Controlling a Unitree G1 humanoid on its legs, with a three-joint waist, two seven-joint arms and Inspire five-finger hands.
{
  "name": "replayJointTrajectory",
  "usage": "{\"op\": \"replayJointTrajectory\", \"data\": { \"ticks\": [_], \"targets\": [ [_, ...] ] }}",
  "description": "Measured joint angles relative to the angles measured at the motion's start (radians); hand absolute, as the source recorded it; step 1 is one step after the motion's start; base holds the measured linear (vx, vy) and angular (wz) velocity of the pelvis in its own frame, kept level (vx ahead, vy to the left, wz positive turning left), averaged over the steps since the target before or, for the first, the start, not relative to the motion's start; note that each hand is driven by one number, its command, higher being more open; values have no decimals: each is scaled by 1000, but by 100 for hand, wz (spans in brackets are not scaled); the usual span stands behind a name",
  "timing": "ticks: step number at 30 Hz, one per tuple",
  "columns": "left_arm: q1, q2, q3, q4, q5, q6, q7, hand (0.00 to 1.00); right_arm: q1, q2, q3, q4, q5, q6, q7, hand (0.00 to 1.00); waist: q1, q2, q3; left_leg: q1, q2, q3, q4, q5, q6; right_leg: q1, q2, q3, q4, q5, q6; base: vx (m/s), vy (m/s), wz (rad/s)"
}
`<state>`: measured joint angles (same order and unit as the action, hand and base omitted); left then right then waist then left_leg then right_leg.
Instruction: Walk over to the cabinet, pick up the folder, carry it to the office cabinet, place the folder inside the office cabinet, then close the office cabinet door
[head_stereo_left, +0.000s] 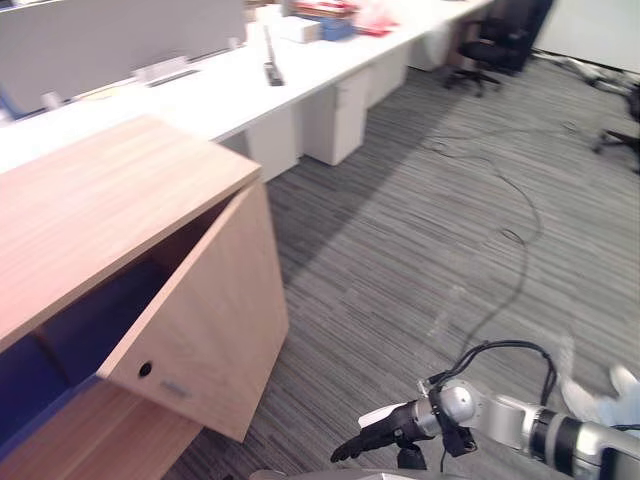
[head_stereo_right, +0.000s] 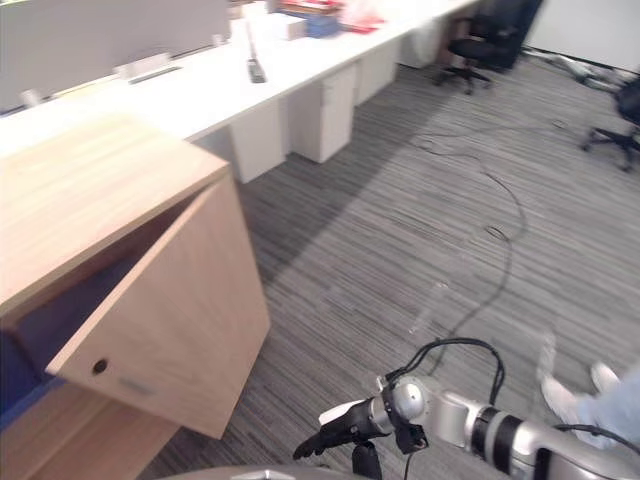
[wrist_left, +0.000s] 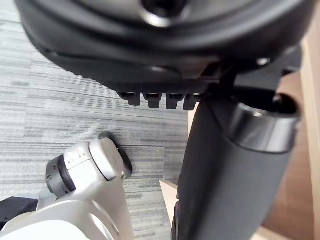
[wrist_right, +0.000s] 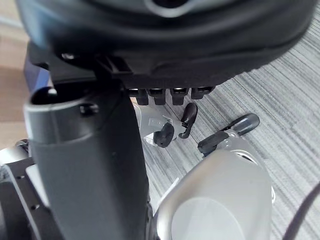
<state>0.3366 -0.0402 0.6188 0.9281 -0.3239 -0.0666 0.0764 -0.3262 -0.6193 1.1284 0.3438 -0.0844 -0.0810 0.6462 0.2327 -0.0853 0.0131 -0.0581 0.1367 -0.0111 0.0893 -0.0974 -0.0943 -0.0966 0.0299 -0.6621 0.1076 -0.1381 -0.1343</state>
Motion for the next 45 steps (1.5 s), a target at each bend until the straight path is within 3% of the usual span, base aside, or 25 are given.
{"op": "replayJointTrajectory", "data": {
  "ticks": [4,7,10,11,12,13,14,15,17,18,19,20,22,27,28,30,31,32,34,36,37,38,39,41,45],
  "targets": [
    [-1,-20,17,-13,-30,3,14,100,-8,264,-68,291,-121,3,-137,100,57,-22,11,-60,-23,-133,2,14,-5,12,-7,-117,-38,1,13,-35,-19,94],
    [3,-42,14,-2,-32,6,24,100,-9,436,-188,518,-188,6,-248,100,94,-9,27,-65,-53,-219,4,14,-5,44,-31,-201,-34,-9,38,2,35,87],
    [8,-40,-7,7,-37,16,25,100,11,537,-328,694,-203,18,-329,100,101,-1,38,-66,-104,-307,48,12,-3,77,-101,-292,79,-64,82,93,114,103],
    [12,-38,-34,11,-36,19,24,100,46,557,-435,758,-190,26,-367,100,98,7,44,-71,-135,-353,90,3,1,76,-175,-294,236,-106,101,180,203,139],
    [16,-35,-76,9,-33,25,24,100,94,566,-566,803,-187,36,-393,100,87,20,48,-85,-175,-416,142,-14,20,45,-249,-188,399,-118,93,174,209,148],
    [24,-26,-95,8,-27,24,18,100,112,567,-633,818,-185,43,-408,100,80,25,50,-95,-195,-449,160,-17,25,15,-269,-101,468,-120,90,143,168,172],
    [32,-10,-124,-6,-24,22,14,100,136,568,-753,853,-180,58,-435,100,55,22,52,-108,-230,-521,187,-12,29,-48,-287,88,553,-135,103,145,91,194],
    [28,1,-127,-26,-23,22,24,100,161,565,-849,880,-176,69,-470,100,36,22,53,-130,-264,-595,199,-1,23,-69,-265,256,528,-175,126,169,27,219],
    [17,5,-125,-60,-38,7,47,100,176,563,-929,908,-166,85,-517,100,20,20,54,-166,-307,-674,220,8,13,-59,-252,396,423,-162,158,103,-59,181],
    [-20,15,-123,-80,-39,4,69,100,189,566,-995,920,-146,93,-551,100,11,8,62,-195,-351,-754,240,6,-6,-6,-259,444,285,-136,261,36,-87,157],
    [-42,15,-123,-80,-39,2,77,100,194,566,-1012,923,-140,95,-561,100,8,20,70,-197,-350,-788,241,5,-16,17,-248,412,254,-134,279,0,-178,166],
    [-52,11,-122,-111,-39,0,89,100,203,578,-1030,927,-126,104,-572,100,11,34,73,-195,-330,-831,216,7,-22,49,-225,356,209,-121,271,-52,-233,113],
    [-54,0,-121,-171,-39,-1,111,100,239,612,-1028,900,-110,106,-578,100,9,28,77,-191,-275,-835,146,25,-25,84,-193,287,169,-120,262,-67,-269,95],
    [-57,-24,-225,-311,-50,1,144,100,256,673,-938,839,-111,105,-578,100,18,-4,86,-190,-158,-890,4,107,-102,135,-92,172,80,-108,213,-24,-220,58],
    [-57,-21,-283,-349,-48,4,143,100,246,674,-920,818,-111,103,-583,100,18,-11,90,-205,-151,-874,-4,126,-97,137,-83,145,78,-107,202,-1,-134,66],
    [-68,-12,-354,-418,-34,7,134,100,223,670,-911,804,-111,100,-590,100,-3,-28,103,-238,-146,-640,7,162,-14,148,-103,87,69,-103,191,-3,-90,74],
    [-79,-11,-381,-467,-16,7,123,100,200,659,-911,790,-111,98,-592,100,-22,-28,116,-301,-116,-392,94,142,71,153,-107,57,67,-100,186,2,-46,61],
    [-89,-11,-389,-502,-9,6,109,100,185,646,-913,778,-110,97,-595,100,-29,-10,131,-356,-55,-143,225,112,106,173,-101,34,63,-100,185,51,-27,58],
    [-103,-20,-389,-544,3,6,97,100,185,631,-942,777,-107,98,-607,100,-37,12,135,-394,-20,94,335,109,133,205,-94,-14,59,-103,189,129,14,87],
    [-109,-20,-395,-578,-16,-6,86,100,193,627,-1036,777,-69,97,-618,100,-57,5,130,-372,-86,116,233,149,143,226,-128,-88,22,-104,189,181,63,143],
    [-119,-16,-386,-576,-34,-14,87,100,197,624,-1098,776,-47,90,-631,100,-61,0,131,-356,-105,174,188,118,162,237,-153,-134,11,-100,215,182,119,119],
    [-117,-22,-356,-552,-47,-13,89,100,197,617,-1154,766,-29,85,-641,100,-64,39,149,-347,-100,208,208,118,146,262,-157,-162,32,-102,220,186,126,108],
    [-117,-23,-330,-535,-55,-11,90,100,203,618,-1180,766,-28,83,-646,100,-69,40,151,-333,-122,193,191,121,153,273,-172,-172,44,-107,228,204,125,92],
    [-88,-26,-259,-528,-73,-12,106,100,242,623,-1229,760,-28,83,-649,100,-70,30,144,-237,-204,141,-5,210,172,286,-213,-199,67,-86,192,240,154,98],
    [-74,-27,-220,-542,-105,-9,122,100,262,638,-1267,757,24,84,-650,100,-68,36,141,-204,-246,41,-103,258,181,289,-229,-265,83,-103,187,133,54,79]
  ]
}}
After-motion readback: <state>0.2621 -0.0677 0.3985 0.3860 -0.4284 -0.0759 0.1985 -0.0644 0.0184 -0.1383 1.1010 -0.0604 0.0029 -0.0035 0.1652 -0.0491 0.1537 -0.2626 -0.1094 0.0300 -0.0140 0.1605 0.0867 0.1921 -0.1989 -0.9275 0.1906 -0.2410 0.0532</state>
